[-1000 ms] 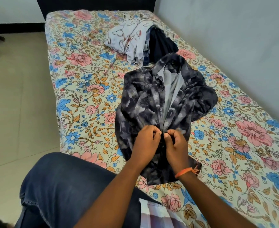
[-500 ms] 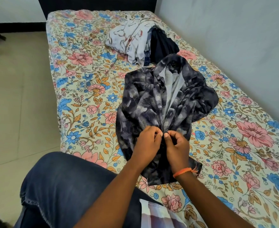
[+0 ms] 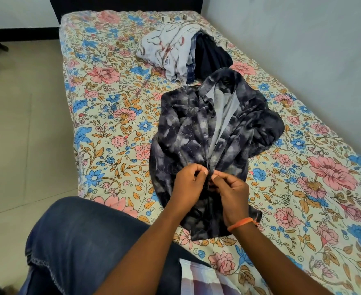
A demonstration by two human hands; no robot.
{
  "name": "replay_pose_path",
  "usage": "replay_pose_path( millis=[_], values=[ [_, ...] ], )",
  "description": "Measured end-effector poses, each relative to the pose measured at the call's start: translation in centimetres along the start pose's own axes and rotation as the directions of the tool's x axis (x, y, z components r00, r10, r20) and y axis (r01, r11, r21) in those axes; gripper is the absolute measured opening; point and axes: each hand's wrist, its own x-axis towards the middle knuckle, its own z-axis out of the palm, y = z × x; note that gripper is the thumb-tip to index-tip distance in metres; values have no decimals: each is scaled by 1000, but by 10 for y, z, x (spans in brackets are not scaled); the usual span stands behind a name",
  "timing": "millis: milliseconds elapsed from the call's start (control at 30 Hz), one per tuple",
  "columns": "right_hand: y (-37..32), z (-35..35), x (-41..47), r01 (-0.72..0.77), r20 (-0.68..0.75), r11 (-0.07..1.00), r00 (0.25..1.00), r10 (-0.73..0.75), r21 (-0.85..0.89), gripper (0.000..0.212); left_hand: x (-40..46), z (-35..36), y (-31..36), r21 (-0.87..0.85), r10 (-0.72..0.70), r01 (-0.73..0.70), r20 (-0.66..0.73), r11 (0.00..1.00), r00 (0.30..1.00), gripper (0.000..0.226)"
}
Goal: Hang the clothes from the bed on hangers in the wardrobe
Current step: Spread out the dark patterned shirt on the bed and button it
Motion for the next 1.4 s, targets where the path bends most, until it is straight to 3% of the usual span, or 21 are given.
replay_pose_path(
  millis=[467, 667, 767, 833, 1033, 1200, 1400],
  values=[
    [6, 4, 3, 244, 9, 937, 968, -250, -249, 7, -3, -6, 10, 31, 65, -63, -49, 998, 997, 19],
    [11, 3, 7, 264, 12, 926, 963, -270, -269, 4, 0, -7, 10, 16, 39, -38, -24, 999, 999, 14],
    [13, 2, 8, 233, 23, 943, 972, -234, -238, 6, 3, -6, 6, -11, -2, 2, -15, 1000, 1000, 13],
    [11, 2, 9, 167, 26, 972, 986, -164, -165, 6, 5, -6, 5, -116, -54, 52, -12, 992, 998, 12],
    [3, -1, 9, -88, 77, 995, 993, 85, 43, 8, 9, -9, 11, -431, -297, 293, 61, 853, 953, 5],
    [2, -4, 12, -179, 101, 979, 981, 168, 103, 14, 10, -10, 11, -480, -347, 388, 175, 786, 921, 5],
    [4, -8, 17, -212, 182, 975, 964, 196, 74, 8, 10, -8, 7, -475, -361, 404, 183, 782, 914, 3]
  ],
)
